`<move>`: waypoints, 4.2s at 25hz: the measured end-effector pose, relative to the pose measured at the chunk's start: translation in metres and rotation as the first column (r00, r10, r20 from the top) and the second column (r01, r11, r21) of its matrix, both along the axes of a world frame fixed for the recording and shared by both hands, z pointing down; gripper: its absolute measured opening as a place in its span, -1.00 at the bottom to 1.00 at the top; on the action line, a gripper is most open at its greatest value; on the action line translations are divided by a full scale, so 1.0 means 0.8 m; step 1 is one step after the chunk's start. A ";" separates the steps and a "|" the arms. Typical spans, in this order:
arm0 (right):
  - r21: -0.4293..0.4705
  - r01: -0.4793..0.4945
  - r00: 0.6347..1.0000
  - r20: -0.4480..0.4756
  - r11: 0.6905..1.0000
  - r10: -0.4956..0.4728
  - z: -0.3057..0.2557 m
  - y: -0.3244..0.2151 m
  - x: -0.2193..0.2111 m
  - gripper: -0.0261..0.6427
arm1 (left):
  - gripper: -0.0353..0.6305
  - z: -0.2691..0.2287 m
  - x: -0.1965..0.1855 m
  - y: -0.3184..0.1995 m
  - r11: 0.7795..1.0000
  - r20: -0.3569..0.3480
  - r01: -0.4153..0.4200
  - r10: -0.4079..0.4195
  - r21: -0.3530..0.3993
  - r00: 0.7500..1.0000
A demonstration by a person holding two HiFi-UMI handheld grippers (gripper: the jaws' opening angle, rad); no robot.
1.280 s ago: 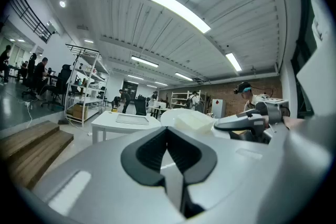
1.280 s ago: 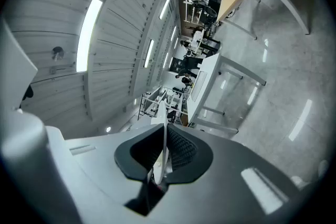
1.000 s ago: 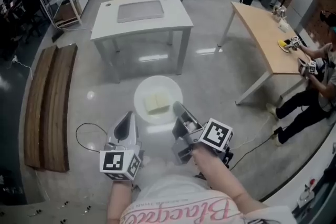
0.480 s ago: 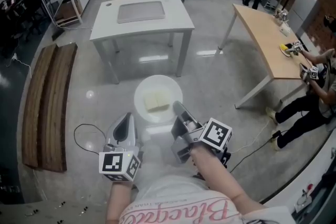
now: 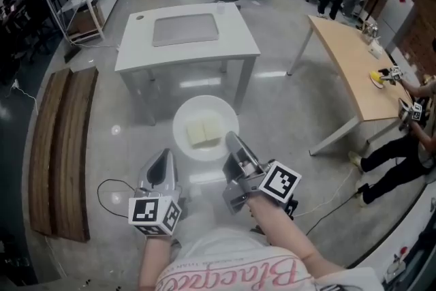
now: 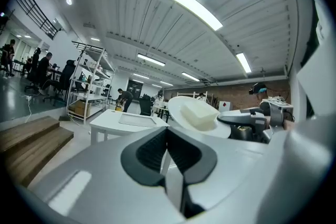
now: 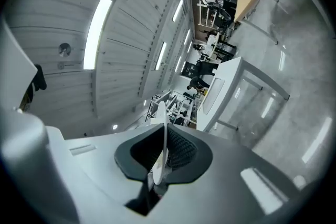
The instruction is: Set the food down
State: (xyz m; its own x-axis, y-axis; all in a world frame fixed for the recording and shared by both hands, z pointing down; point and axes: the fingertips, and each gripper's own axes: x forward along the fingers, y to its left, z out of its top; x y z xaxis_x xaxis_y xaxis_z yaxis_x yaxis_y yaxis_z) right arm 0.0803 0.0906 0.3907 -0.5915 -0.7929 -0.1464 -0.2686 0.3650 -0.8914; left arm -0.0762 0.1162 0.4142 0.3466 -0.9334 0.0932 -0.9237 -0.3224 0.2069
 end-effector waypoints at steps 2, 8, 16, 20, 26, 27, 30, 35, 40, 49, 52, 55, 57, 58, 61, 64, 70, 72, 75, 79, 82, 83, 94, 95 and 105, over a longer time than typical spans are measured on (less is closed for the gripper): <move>0.045 -0.023 0.999 -0.040 0.999 0.025 -0.004 -0.022 -0.006 -0.89 | -0.90 0.001 -0.008 -0.027 1.000 -0.001 -0.007 0.007 -0.003 1.000; 0.231 -0.101 0.988 -0.089 0.968 0.125 -0.043 -0.086 -0.023 -0.89 | -0.90 -0.007 -0.032 -0.109 0.999 -0.007 -0.047 0.047 -0.002 0.999; 0.243 -0.131 0.961 -0.207 0.961 0.183 -0.034 -0.154 -0.046 -0.89 | -0.90 -0.007 -0.043 -0.185 0.997 -0.010 -0.081 0.081 -0.002 0.997; 0.195 -0.127 0.956 -0.236 0.972 0.173 -0.017 -0.186 -0.050 -0.89 | -0.90 0.007 -0.049 -0.208 0.997 -0.026 -0.074 0.074 -0.026 0.997; 0.162 -0.122 0.960 -0.231 0.979 0.158 -0.009 -0.242 -0.048 -0.89 | -0.90 0.005 -0.053 -0.256 0.998 -0.023 -0.063 0.062 -0.029 0.998; 0.159 -0.117 0.961 -0.230 0.980 0.151 -0.008 -0.253 -0.048 -0.88 | -0.90 0.005 -0.054 -0.266 0.998 -0.021 -0.057 0.056 -0.029 0.998; 0.146 -0.097 0.968 -0.218 0.985 0.128 -0.004 -0.291 -0.048 -0.88 | -0.90 0.008 -0.055 -0.300 0.999 -0.017 -0.038 0.038 -0.029 0.999; 0.107 -0.061 0.974 -0.211 0.992 0.083 0.003 -0.367 -0.041 -0.88 | -0.90 0.001 -0.041 -0.364 1.000 -0.021 -0.023 0.023 -0.019 1.000; 0.061 -0.011 0.981 -0.195 0.998 0.022 0.010 -0.447 -0.039 -0.88 | -0.90 -0.011 -0.035 -0.431 1.000 -0.021 0.013 -0.013 -0.003 1.000; -0.044 0.033 0.963 -0.265 0.998 -0.044 0.051 -0.574 -0.051 -0.88 | -0.90 -0.010 -0.028 -0.528 0.998 -0.023 0.054 -0.054 0.009 0.998; -0.089 0.027 0.955 -0.294 0.996 -0.052 0.071 -0.605 -0.063 -0.88 | -0.90 -0.008 -0.029 -0.543 0.999 -0.025 0.049 -0.049 -0.001 0.998; -0.144 0.001 0.941 -0.334 0.990 -0.050 0.098 -0.633 -0.074 -0.88 | -0.90 -0.003 -0.035 -0.558 0.999 -0.038 0.045 -0.045 -0.016 0.998; -0.186 -0.011 0.931 -0.361 0.983 -0.057 0.121 -0.649 -0.081 -0.88 | -0.90 0.001 -0.039 -0.568 0.999 -0.041 0.042 -0.043 -0.026 0.998; -0.206 -0.015 0.924 -0.376 0.978 -0.065 0.133 -0.656 -0.084 -0.88 | -0.90 0.002 -0.041 -0.573 0.999 -0.042 0.041 -0.043 -0.031 0.998; -0.269 -0.027 0.916 -0.392 0.963 -0.084 0.163 -0.677 -0.092 -0.88 | -0.90 0.002 -0.049 -0.590 0.998 -0.049 0.043 -0.045 -0.038 0.998; -0.309 -0.034 0.919 -0.383 0.950 -0.092 0.187 -0.698 -0.104 -0.88 | -0.90 0.000 -0.061 -0.605 0.998 -0.048 0.048 -0.049 -0.039 0.998; -0.370 -0.087 0.876 -0.471 0.925 -0.106 0.233 -0.721 -0.105 -0.88 | -0.90 0.017 -0.071 -0.619 0.996 -0.071 0.044 -0.050 -0.083 0.996; -0.381 -0.101 0.883 -0.460 0.919 -0.094 0.240 -0.728 -0.101 -0.88 | -0.90 0.022 -0.076 -0.620 0.995 -0.068 0.047 -0.053 -0.094 0.996; -0.396 -0.119 0.886 -0.456 0.911 -0.083 0.248 -0.739 -0.098 -0.88 | -0.90 0.026 -0.089 -0.623 0.993 -0.072 0.063 -0.070 -0.102 0.995; -0.388 -0.158 0.812 -0.574 0.908 -0.104 0.262 -0.740 -0.091 -0.80 | -0.90 0.030 -0.099 -0.625 0.992 -0.075 0.072 -0.080 -0.106 0.994; -0.347 -0.155 0.734 -0.667 0.925 -0.127 0.264 -0.745 -0.092 -0.80 | -0.90 0.030 -0.100 -0.629 0.992 -0.070 0.067 -0.074 -0.104 0.995; -0.329 -0.150 0.692 -0.709 0.932 -0.139 0.266 -0.745 -0.091 -0.77 | -0.90 0.030 -0.099 -0.629 0.993 -0.071 0.063 -0.071 -0.103 0.995; -0.151 -0.013 0.265 -0.954 0.988 -0.142 0.274 -0.751 -0.081 -0.69 | -0.90 0.027 -0.090 -0.626 0.995 -0.055 0.020 -0.026 -0.101 0.998; -0.119 0.000 0.240 -0.964 0.993 -0.116 0.268 -0.754 -0.079 -0.66 | -0.90 0.027 -0.089 -0.626 0.995 -0.052 0.017 -0.023 -0.100 0.998; 0.261 0.302 0.417 -0.901 0.917 0.119 0.123 -0.712 -0.118 -0.72 | -0.90 0.012 -0.076 -0.631 0.998 -0.026 -0.019 0.017 -0.061 1.000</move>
